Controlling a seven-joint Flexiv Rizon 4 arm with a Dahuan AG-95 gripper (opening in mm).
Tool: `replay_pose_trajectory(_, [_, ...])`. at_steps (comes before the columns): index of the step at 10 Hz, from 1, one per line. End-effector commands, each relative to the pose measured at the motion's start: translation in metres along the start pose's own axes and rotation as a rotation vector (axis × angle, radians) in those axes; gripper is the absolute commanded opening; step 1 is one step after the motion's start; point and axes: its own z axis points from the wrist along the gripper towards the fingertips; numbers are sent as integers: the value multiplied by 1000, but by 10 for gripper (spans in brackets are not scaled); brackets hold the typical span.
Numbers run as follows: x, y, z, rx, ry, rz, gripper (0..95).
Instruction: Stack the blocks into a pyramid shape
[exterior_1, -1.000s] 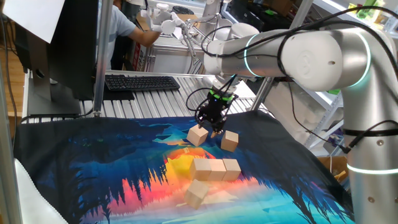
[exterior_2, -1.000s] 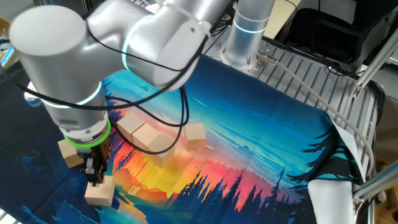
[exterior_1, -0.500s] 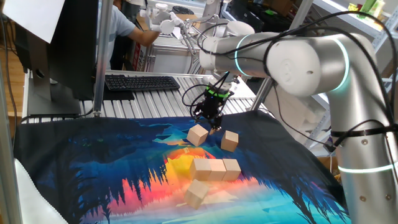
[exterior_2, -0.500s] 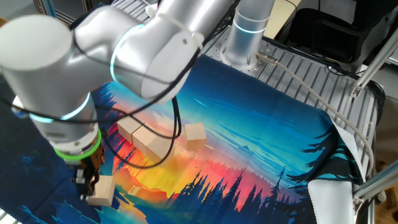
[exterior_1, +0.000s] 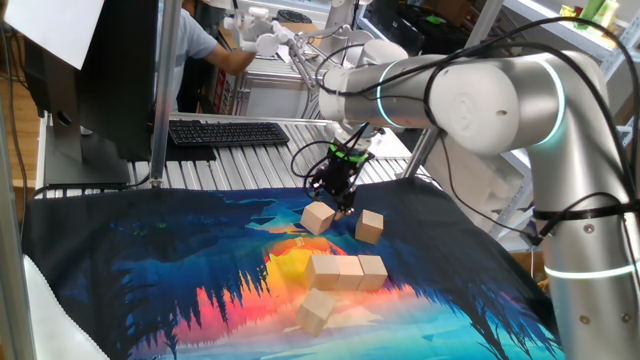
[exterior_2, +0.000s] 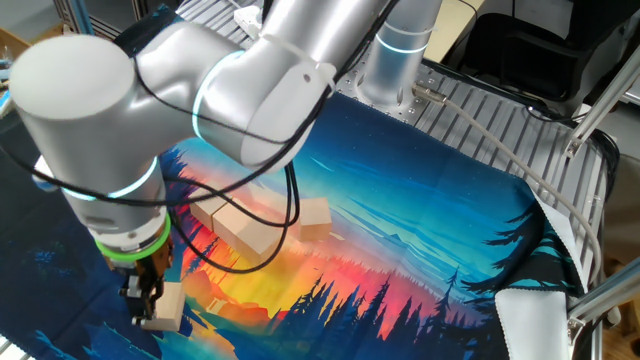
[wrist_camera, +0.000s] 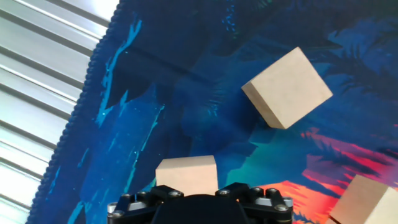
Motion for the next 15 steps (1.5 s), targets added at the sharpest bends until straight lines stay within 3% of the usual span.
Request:
replay_pose_trajectory(1, [0,1,3,-2,2,6,760])
replay_pose_trajectory(9, [3,5,16,-11,-5,12,760])
replay_pose_trajectory(10, [3,5,18,-10,-7,4,570])
replay_pose_trajectory(11, [3,5,18,-7,-13,-6,570])
replay_pose_trajectory(12, [3,6,19,-1,-22,-19,380])
replay_pose_trajectory(13, [3,5,18,1,-22,-22,0])
replay_pose_trajectory(15, [2,5,15,8,-14,-17,0])
